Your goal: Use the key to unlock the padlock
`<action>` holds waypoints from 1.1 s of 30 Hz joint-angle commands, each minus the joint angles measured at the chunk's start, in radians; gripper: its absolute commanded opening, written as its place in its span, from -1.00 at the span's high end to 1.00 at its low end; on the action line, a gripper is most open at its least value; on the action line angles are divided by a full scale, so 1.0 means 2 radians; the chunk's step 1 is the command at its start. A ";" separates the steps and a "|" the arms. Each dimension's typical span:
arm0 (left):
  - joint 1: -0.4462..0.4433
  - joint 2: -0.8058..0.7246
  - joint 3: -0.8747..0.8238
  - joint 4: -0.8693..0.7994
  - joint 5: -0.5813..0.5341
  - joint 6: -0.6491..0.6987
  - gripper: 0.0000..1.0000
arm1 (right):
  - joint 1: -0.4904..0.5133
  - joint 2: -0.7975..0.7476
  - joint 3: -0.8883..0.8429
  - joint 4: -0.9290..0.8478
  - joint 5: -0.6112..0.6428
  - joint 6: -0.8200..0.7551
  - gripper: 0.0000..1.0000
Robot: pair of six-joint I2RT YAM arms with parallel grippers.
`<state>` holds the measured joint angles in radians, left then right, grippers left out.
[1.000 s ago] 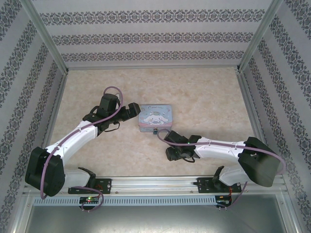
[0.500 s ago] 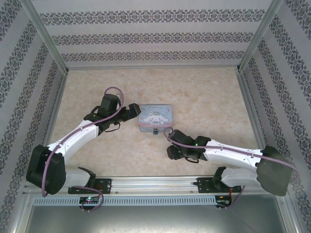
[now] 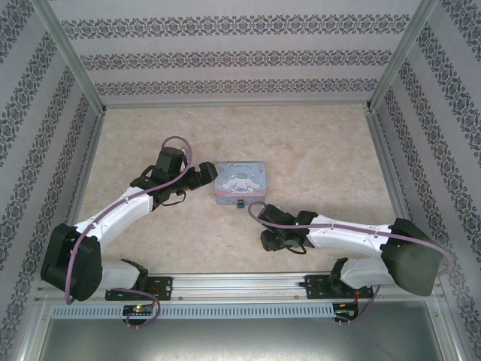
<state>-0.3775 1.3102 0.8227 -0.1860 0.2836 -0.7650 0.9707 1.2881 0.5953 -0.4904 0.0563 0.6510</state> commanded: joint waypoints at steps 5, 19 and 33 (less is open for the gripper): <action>0.003 0.000 -0.003 0.018 0.001 -0.006 -0.99 | -0.001 0.038 0.006 -0.002 0.007 -0.020 0.18; 0.003 -0.001 -0.005 0.020 -0.002 -0.006 -0.99 | 0.007 0.095 0.020 0.006 0.014 -0.022 0.72; 0.004 -0.002 -0.012 0.022 0.006 -0.004 -0.99 | 0.000 0.033 0.018 0.008 0.008 -0.024 1.00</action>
<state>-0.3775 1.3102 0.8112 -0.1715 0.2844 -0.7681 0.9775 1.3895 0.6487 -0.5205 0.0906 0.6022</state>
